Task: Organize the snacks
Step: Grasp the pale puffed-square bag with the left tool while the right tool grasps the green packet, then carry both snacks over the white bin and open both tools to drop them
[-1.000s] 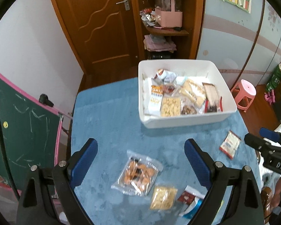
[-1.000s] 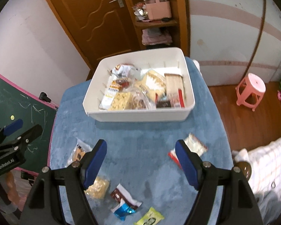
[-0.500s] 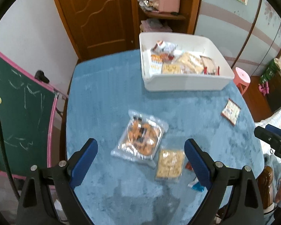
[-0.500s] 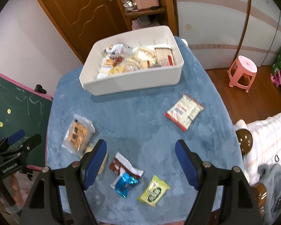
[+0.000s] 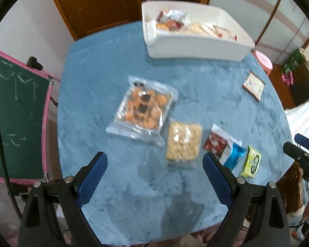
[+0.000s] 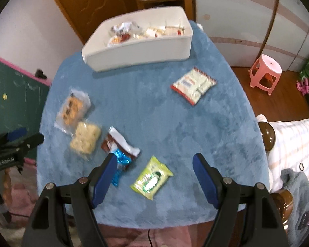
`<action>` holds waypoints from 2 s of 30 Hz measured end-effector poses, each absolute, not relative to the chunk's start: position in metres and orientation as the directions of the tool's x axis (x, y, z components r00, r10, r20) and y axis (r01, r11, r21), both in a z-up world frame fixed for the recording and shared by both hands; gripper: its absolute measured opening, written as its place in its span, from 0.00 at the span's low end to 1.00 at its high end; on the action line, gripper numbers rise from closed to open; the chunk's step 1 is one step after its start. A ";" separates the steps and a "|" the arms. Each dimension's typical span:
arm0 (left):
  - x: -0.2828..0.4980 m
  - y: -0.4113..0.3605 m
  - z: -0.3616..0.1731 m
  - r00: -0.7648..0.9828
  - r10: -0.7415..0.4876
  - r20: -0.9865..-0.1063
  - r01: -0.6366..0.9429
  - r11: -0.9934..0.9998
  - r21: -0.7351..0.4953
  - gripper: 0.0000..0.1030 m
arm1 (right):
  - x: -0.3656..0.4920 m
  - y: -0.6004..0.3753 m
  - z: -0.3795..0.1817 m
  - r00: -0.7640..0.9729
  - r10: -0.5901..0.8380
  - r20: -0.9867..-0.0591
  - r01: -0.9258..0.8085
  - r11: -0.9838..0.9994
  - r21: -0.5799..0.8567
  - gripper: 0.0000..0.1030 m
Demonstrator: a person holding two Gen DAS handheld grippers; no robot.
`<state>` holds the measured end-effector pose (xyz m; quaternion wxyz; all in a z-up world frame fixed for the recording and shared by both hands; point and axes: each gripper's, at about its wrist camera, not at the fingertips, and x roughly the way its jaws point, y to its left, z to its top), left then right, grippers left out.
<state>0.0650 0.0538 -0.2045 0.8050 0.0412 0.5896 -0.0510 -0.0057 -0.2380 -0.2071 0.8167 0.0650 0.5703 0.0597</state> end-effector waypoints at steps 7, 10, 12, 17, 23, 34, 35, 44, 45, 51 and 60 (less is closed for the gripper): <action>0.060 0.042 -0.238 0.216 -0.037 -0.976 0.145 0.989 -0.005 0.90 | -0.020 -0.239 -0.248 0.250 0.175 -0.952 -0.010 0.984 0.178 0.74; 0.062 0.036 -0.249 0.193 -0.040 -0.980 0.149 0.989 -0.011 0.90 | -0.023 -0.242 -0.265 0.210 0.197 -0.958 0.038 0.977 0.210 0.74; 0.065 0.033 -0.255 0.185 -0.043 -0.982 0.155 0.988 -0.014 0.90 | -0.023 -0.244 -0.275 0.191 0.203 -0.960 0.067 0.973 0.219 0.74; 0.076 0.022 -0.270 0.156 -0.042 -0.987 0.174 0.985 -0.015 0.90 | -0.017 -0.251 -0.290 0.162 0.274 -0.948 0.141 0.944 0.297 0.74; 0.089 0.014 -0.283 0.137 -0.028 -0.990 0.183 0.983 -0.002 0.90 | -0.005 -0.241 -0.305 0.127 0.350 -0.928 0.187 0.910 0.369 0.63; 0.117 0.011 -0.310 0.064 -0.057 -0.996 0.147 0.988 -0.047 0.90 | -0.001 -0.223 -0.313 0.109 0.285 -0.952 0.126 0.946 0.298 0.42; 0.118 0.010 -0.313 0.059 -0.056 -0.997 0.147 0.988 -0.047 0.90 | -0.002 -0.227 -0.312 0.114 0.280 -0.953 0.129 0.947 0.294 0.42; 0.128 -0.010 -0.335 0.006 -0.024 -1.000 0.156 0.988 -0.022 0.56 | -0.006 -0.263 -0.300 0.155 0.248 -0.956 0.163 0.948 0.272 0.42; 0.128 -0.011 -0.334 0.013 -0.029 -0.999 0.146 0.989 -0.026 0.56 | -0.004 -0.265 -0.299 0.159 0.247 -0.956 0.163 0.948 0.272 0.42; 0.117 -0.005 -0.327 0.004 -0.057 -0.998 0.125 0.991 -0.056 0.55 | 0.009 -0.265 -0.283 0.188 0.215 -0.958 0.115 0.964 0.239 0.42; 0.113 -0.023 -0.264 0.093 -0.134 -0.987 0.217 0.970 -0.112 0.55 | 0.038 -0.253 -0.239 0.297 0.187 -0.936 0.012 0.980 0.200 0.42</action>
